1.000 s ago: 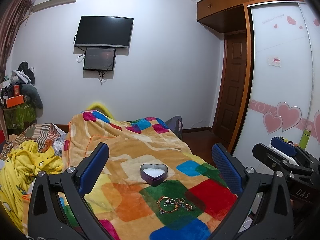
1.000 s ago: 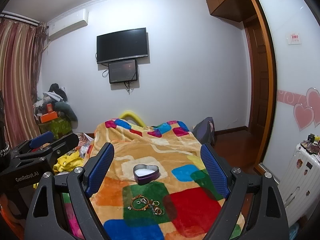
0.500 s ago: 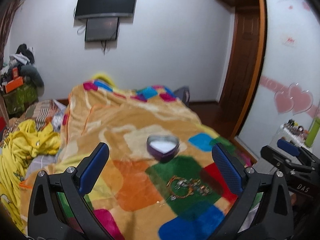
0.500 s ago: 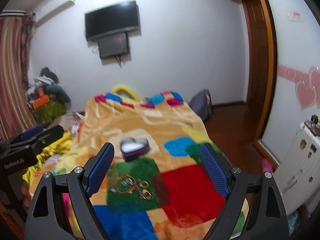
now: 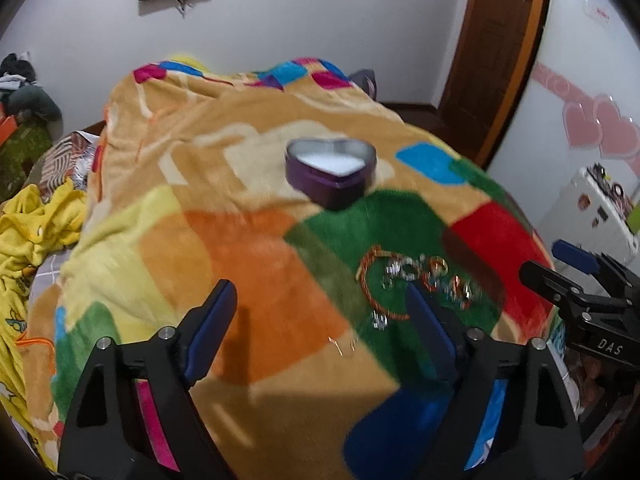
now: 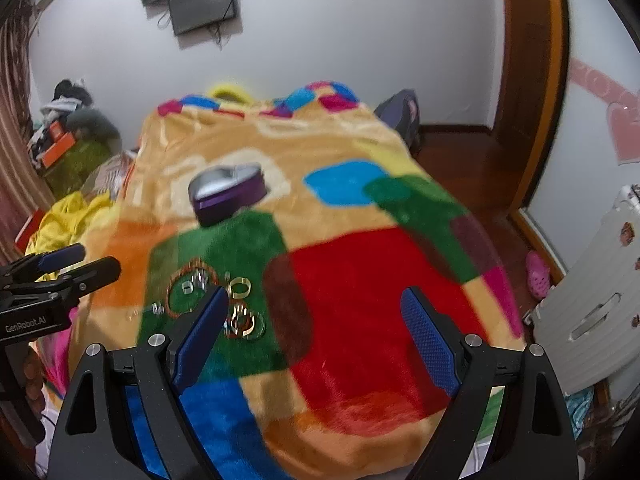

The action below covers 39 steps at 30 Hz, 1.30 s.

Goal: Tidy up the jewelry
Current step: 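Lower the right gripper toward the gold rings on the green patch, then grasp a gold ring with the right gripper and lift it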

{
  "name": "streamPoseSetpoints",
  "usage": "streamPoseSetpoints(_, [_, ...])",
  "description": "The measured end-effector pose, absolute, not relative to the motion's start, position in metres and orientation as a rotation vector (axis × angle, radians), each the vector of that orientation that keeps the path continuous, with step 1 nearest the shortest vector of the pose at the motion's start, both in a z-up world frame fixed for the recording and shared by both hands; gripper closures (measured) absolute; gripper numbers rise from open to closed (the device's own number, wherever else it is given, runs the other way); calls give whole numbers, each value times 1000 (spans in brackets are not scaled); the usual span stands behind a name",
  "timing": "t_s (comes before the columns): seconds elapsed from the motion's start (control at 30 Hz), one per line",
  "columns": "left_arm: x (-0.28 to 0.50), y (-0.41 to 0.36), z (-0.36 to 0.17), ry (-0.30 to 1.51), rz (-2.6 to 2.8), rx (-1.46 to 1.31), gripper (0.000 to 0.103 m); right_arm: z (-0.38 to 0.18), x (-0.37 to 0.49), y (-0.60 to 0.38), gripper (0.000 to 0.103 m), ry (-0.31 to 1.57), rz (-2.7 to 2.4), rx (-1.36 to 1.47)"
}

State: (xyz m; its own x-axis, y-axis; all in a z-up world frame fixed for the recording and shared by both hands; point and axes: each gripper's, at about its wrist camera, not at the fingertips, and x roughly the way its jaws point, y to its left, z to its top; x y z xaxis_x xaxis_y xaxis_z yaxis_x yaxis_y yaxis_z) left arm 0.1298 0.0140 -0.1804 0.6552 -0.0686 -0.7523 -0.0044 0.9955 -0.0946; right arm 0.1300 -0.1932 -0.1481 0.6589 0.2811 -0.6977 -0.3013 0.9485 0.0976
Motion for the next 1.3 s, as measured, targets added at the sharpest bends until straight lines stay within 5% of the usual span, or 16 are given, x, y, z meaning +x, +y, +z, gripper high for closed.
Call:
streamPoseSetpoints(0.43, [136, -6, -204, 939, -153, -52, 62, -179, 141, -177, 54, 898, 467, -21])
streamPoseSetpoints(0.63, [141, -9, -209, 945, -170, -38, 69, -181, 145, -174, 62, 912, 499, -8])
streamPoseSetpoints(0.87, [142, -11, -213, 954, -211, -39, 90, -186, 147, -167, 69, 922, 523, -19])
streamPoseSetpoints(1.07, [143, -13, -214, 954, -213, -49, 94, -187, 148, -164, 83, 929, 542, -20])
streamPoseSetpoints(1.3, [137, -9, -205, 932, -206, -65, 94, -183, 146, -165, 83, 920, 538, -15])
